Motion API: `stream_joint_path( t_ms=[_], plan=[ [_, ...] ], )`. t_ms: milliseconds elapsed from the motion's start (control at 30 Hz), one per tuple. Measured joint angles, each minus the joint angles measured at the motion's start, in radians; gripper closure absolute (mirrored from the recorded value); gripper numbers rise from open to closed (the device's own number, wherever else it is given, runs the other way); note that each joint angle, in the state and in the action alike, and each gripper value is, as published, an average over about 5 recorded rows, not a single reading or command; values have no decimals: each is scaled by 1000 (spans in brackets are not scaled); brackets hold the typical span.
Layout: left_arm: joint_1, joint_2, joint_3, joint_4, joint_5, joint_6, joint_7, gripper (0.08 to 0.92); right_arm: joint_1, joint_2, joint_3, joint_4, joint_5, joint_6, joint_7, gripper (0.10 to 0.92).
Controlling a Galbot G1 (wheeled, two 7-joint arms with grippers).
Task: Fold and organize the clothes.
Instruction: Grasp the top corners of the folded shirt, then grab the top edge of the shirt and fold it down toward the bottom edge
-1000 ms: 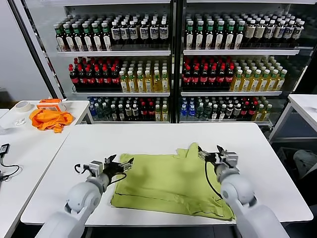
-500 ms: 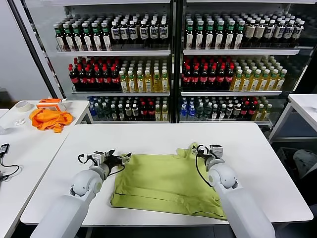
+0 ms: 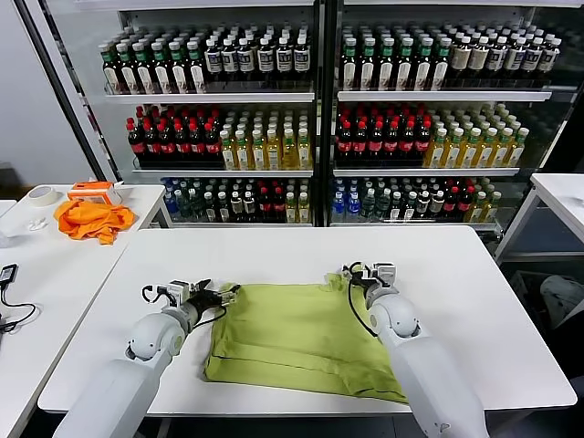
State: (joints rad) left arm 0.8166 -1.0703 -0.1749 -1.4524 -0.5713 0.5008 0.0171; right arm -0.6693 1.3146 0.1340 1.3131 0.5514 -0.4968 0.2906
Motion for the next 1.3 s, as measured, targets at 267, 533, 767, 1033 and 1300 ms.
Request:
stream_joint_path(
  t_ms=[267, 533, 767, 1033, 1300],
  plan=[
    [13, -3, -7, 4, -1, -18, 22, 498, -1, 4, -3, -9, 13, -8, 1, 544],
    [29, -16, -10, -5, -1, -27, 31, 732, -12, 5, -1, -1, 13, -8, 2, 787],
    [38, -23, -14, -15, -12, -50, 29, 900, -29, -6, 2, 25, 21, 13, 2, 917],
    [76, 5, -34, -76, -64, -100, 16, 916, -82, -52, 9, 147, 44, 8, 31, 918],
    [176, 48, -60, -183, -101, -146, 3, 916, -201, -103, 44, 337, 55, -17, 59, 918]
  ],
)
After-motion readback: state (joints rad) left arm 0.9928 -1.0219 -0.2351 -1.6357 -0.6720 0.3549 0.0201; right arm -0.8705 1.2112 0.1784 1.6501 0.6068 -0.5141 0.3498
